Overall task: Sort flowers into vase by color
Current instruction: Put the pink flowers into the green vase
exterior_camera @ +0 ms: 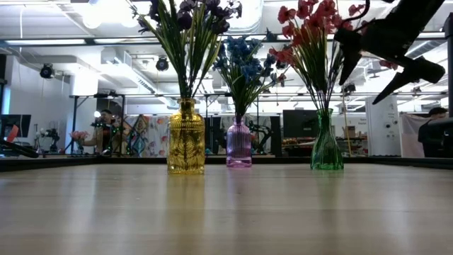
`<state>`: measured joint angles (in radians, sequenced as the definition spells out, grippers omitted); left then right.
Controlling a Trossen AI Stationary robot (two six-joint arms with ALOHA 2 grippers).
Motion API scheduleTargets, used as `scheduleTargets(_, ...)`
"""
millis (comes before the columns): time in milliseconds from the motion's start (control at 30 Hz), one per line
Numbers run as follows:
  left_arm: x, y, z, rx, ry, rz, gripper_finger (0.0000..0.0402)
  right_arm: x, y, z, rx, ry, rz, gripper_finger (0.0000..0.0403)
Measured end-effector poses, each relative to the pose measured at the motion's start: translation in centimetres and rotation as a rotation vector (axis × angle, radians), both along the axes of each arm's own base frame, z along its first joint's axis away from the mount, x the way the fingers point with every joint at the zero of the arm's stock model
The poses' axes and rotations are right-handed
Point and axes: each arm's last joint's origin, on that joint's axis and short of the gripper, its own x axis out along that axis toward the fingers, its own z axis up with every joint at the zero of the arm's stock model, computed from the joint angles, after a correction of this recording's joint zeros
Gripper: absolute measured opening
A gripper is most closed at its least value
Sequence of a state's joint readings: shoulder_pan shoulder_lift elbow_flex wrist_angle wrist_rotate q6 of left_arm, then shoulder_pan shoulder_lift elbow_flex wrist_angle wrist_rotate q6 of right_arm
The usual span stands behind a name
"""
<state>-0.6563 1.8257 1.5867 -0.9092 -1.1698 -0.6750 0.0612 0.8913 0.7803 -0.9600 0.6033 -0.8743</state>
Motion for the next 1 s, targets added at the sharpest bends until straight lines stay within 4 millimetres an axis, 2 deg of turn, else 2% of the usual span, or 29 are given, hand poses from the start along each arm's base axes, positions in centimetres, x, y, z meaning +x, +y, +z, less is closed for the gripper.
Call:
scheduleTargets(267, -0.07, 0.05, -0.10, 0.009, 0.010, 0.000, 0.0154, -0.37, -0.02, -0.16, -0.068, 0.146, 0.142, 0.0359)
scheduleTargets(533, -0.17, 0.05, -0.14, 0.003, 0.005, 0.008, 0.0154, -0.48, -0.07, -0.18, -0.092, 0.179, 0.164, 0.0359)
scheduleTargets(800, -0.17, 0.03, -0.14, 0.003, 0.004, 0.007, 0.0154, -0.57, -0.44, 0.10, -0.267, 0.234, 0.148, 0.0359)
scheduleTargets(1000, -0.13, 0.00, -0.38, 0.003, 0.006, 0.008, 0.0154, -0.47, -0.24, -0.04, -0.155, 0.162, 0.111, 0.0359)
